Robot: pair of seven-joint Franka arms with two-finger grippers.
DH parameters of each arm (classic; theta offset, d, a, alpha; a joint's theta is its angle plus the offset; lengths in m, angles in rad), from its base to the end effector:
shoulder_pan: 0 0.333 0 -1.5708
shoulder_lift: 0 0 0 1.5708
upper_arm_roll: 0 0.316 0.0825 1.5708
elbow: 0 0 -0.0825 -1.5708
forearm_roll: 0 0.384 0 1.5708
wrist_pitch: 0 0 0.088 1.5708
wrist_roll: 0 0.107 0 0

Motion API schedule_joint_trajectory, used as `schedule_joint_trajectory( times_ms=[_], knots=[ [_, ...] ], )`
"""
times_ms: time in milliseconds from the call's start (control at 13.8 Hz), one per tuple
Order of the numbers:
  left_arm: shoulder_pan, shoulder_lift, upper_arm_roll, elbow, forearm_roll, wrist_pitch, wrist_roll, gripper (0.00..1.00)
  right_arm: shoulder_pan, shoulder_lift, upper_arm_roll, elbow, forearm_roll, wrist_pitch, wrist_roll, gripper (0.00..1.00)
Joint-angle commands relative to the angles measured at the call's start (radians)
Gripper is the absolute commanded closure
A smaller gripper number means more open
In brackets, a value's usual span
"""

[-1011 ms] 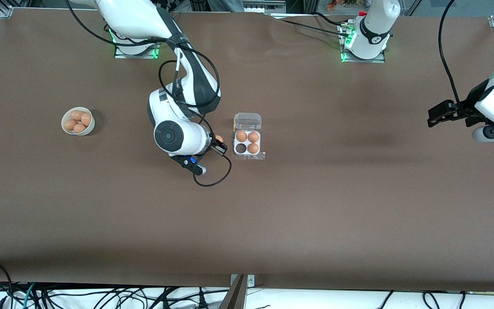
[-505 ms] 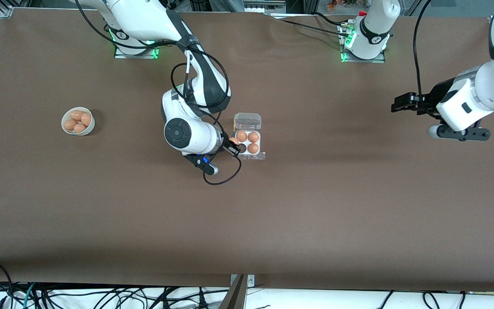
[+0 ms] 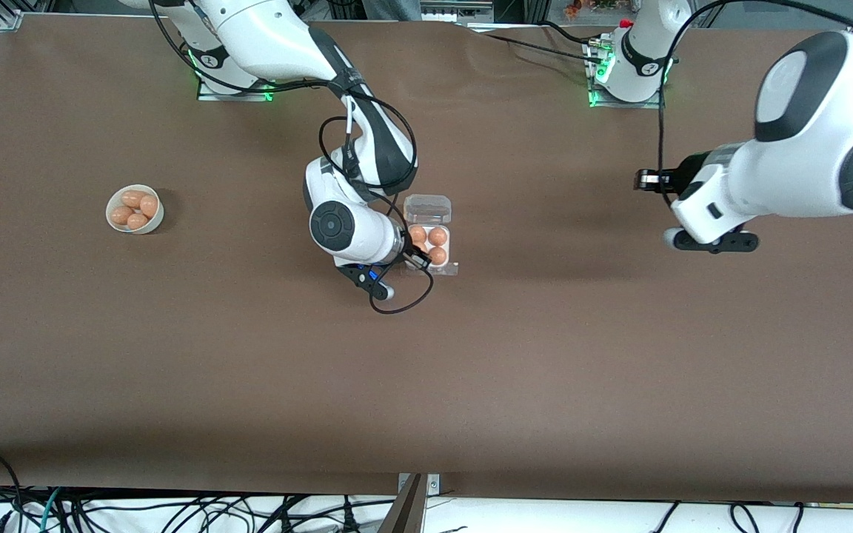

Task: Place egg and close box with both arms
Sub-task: 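Lower the egg into the empty slot while the left gripper approaches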

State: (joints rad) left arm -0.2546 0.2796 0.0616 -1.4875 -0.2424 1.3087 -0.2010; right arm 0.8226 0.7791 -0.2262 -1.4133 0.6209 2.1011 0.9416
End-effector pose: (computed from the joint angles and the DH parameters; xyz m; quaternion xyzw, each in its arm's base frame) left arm 0.5738 -0.1471 0.4885 0.9678 0.0006 -0.2431 0.0660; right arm 0.5644 0.4556 0.2421 -0.9358 0.3013 0.1470 0.1088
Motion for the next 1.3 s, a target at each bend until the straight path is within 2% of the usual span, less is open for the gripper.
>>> schedule_joint_trajectory(
  times_ms=[0, 289, 433, 650, 722, 794, 866, 939, 1227],
  knots=[
    [-0.035, 0.039, 0.009, 0.02, -0.018, -0.039, -0.018, 0.9, -0.002, 0.028, 0.004, 0.031, 0.016, 0.011, 0.014, 0.61],
    [-0.092, 0.087, 0.009, 0.026, -0.028, -0.039, -0.017, 0.91, -0.002, 0.037, 0.005, 0.031, 0.016, 0.011, 0.013, 0.61],
    [-0.098, 0.104, 0.009, 0.026, -0.105, -0.039, -0.02, 0.92, 0.0, 0.043, 0.005, 0.031, 0.016, 0.011, 0.016, 0.59],
    [-0.117, 0.121, 0.009, 0.027, -0.141, -0.039, -0.021, 0.93, 0.0, 0.046, 0.007, 0.031, 0.017, 0.011, 0.017, 0.56],
    [-0.132, 0.128, 0.009, 0.027, -0.158, -0.039, -0.026, 0.93, 0.0, 0.049, 0.007, 0.031, 0.017, 0.011, 0.019, 0.52],
    [-0.134, 0.133, 0.009, 0.027, -0.161, -0.037, -0.037, 0.93, 0.0, 0.051, 0.007, 0.031, 0.017, 0.01, 0.019, 0.38],
    [-0.135, 0.144, 0.009, 0.027, -0.173, -0.037, -0.041, 0.93, 0.0, 0.049, 0.007, 0.031, 0.017, 0.01, 0.019, 0.16],
    [-0.135, 0.15, 0.009, 0.027, -0.196, -0.037, -0.041, 0.93, 0.0, 0.048, 0.005, 0.031, 0.016, 0.01, 0.014, 0.0],
    [-0.172, 0.171, 0.009, 0.027, -0.212, -0.037, -0.055, 0.93, -0.011, 0.039, 0.002, 0.053, 0.008, -0.003, 0.008, 0.0]
  ],
)
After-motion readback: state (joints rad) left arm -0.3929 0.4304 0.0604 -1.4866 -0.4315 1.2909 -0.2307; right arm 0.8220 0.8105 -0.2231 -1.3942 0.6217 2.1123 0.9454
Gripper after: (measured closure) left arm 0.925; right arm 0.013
